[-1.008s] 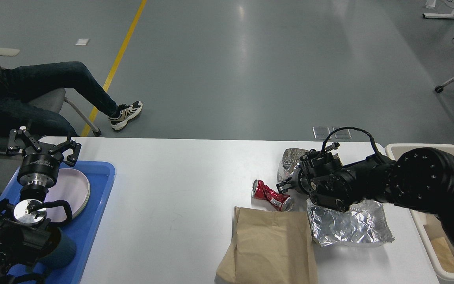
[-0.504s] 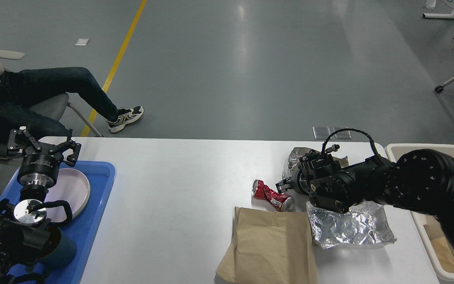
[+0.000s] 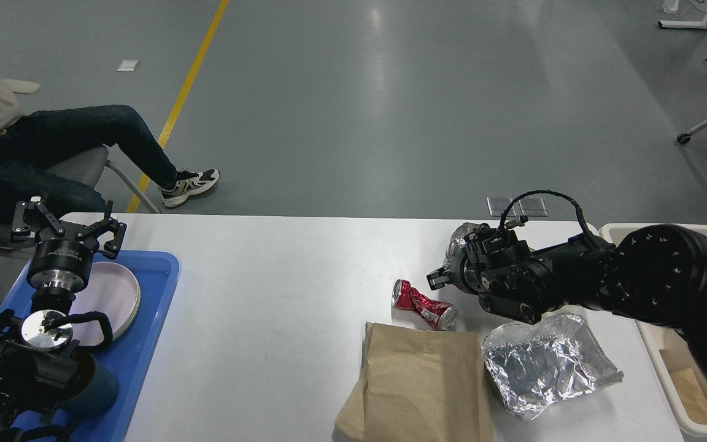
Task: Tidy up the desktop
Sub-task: 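Carry the crumpled paper to the beige bin and drop it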
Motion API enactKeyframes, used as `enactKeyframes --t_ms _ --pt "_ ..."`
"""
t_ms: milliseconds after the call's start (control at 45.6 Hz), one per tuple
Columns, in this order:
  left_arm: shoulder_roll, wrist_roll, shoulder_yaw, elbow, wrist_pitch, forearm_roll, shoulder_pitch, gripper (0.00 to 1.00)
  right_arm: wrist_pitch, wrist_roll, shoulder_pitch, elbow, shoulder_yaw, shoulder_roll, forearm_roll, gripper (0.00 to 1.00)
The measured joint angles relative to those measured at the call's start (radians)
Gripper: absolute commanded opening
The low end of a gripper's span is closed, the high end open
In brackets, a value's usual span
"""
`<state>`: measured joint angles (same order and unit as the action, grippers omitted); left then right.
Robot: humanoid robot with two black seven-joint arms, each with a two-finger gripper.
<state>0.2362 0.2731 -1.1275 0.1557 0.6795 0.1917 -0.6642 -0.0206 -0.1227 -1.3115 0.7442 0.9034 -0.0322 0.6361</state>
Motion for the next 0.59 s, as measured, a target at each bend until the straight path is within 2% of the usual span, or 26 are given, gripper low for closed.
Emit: enactKeyframes --t_ms 460,591 --pt "0.0 0.0 0.0 0.0 0.0 0.0 0.0 0.96 -0.016 0.004 -0.19 0.1 0.006 0.015 -0.007 0.0" --pt "0.0 0.0 0.0 0.0 0.0 0.0 0.0 0.96 -0.072 0.006 -0.276 0.133 0.009 0.062 -0.008 0.0"
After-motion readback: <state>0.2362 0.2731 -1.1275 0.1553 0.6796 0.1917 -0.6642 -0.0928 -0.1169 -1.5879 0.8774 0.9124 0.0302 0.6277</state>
